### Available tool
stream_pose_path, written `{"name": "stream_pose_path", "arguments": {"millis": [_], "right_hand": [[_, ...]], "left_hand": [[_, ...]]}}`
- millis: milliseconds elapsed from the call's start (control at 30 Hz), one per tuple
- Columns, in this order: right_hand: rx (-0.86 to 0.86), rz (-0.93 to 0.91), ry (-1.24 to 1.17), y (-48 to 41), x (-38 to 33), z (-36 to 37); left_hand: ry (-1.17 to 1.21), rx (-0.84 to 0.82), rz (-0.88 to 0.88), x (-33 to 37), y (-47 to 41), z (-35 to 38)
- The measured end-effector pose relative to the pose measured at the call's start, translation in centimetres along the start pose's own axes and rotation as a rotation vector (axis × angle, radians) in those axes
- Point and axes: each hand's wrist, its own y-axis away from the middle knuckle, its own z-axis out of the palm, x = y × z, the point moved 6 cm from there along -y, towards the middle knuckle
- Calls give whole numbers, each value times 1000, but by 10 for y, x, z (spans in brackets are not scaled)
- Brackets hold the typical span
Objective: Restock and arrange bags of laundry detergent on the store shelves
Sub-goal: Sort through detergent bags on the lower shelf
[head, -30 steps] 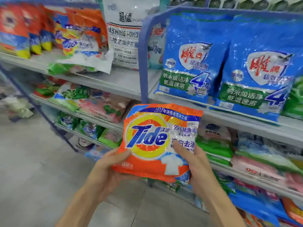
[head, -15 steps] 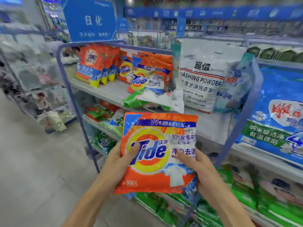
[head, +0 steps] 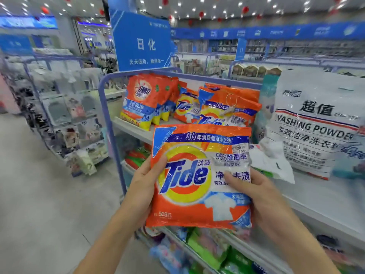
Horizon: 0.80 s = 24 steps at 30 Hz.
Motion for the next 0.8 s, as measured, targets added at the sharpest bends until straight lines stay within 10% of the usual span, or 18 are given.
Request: {"name": "stream_pose_path", "arguments": {"millis": [800], "right_hand": [[480, -72, 244, -289, 17, 100]], "left_hand": [[-216, -153, 42, 76, -357, -85]]}}
